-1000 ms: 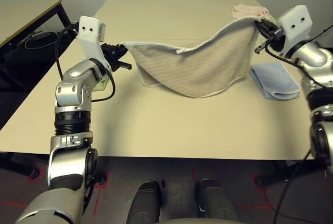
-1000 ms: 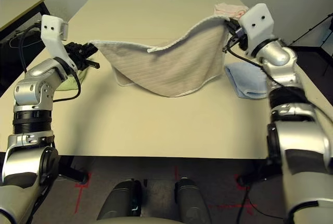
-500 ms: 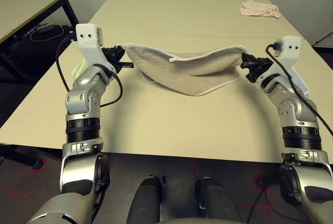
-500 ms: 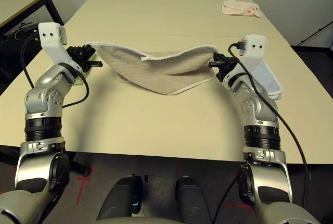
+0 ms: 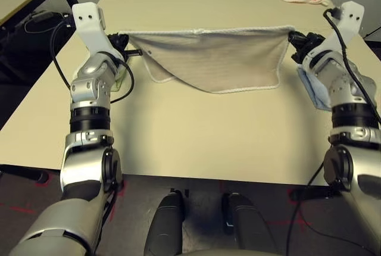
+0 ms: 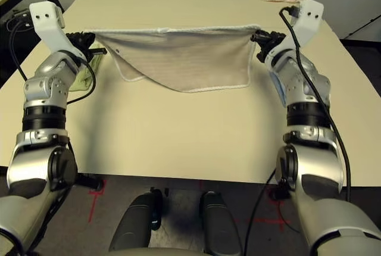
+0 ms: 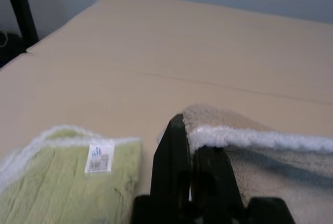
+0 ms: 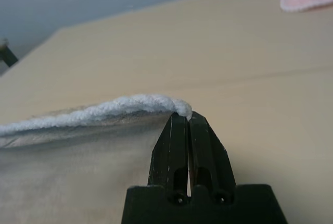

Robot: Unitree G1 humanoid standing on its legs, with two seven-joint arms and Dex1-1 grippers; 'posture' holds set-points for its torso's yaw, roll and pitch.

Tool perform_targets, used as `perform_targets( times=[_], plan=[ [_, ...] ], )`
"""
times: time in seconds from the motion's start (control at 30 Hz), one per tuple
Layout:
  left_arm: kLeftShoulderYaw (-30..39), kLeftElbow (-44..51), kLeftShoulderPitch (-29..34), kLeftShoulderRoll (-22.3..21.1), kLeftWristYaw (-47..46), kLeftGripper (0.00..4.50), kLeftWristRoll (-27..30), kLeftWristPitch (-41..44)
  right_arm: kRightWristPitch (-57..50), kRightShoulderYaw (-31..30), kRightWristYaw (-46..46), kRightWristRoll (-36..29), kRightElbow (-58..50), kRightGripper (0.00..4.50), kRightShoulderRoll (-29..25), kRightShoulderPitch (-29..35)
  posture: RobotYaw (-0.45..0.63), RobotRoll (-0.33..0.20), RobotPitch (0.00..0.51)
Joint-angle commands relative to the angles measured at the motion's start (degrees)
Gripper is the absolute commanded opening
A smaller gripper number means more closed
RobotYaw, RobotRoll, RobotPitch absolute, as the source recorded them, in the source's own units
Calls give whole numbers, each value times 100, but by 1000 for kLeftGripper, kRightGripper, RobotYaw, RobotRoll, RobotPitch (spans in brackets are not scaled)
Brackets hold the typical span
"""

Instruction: Fold the towel and set it aside.

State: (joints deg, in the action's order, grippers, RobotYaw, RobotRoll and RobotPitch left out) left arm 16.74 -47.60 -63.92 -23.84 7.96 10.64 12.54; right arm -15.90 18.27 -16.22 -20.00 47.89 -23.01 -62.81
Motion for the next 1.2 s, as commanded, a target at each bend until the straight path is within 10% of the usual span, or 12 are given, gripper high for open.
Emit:
perform_targets(
  times=[0.03, 0.63, 1.0, 1.2],
  plan=[
    [12, -857, -482, -183, -124, 51, -150, -675, 703, 60, 56, 168, 674, 0, -85, -338, 62, 0, 217],
    [-66, -1886, -1066, -553, 906, 51, -207, -1839, 2268, 137, -445, 285, 1646, 0, -666, -670, 41, 0, 220],
    [-659, 2657, 2757, -1176, 3064, 51, 487, 1945, -695, -627, -2356, -15, -1798, 0, -952, 2381, 17, 0, 238],
    [-434, 4432, 3691, -1670, 3232, 51, 1131, 3424, -1513, -554, -2566, -197, -2654, 0, -1348, 2931, 23, 0, 234]
  ],
)
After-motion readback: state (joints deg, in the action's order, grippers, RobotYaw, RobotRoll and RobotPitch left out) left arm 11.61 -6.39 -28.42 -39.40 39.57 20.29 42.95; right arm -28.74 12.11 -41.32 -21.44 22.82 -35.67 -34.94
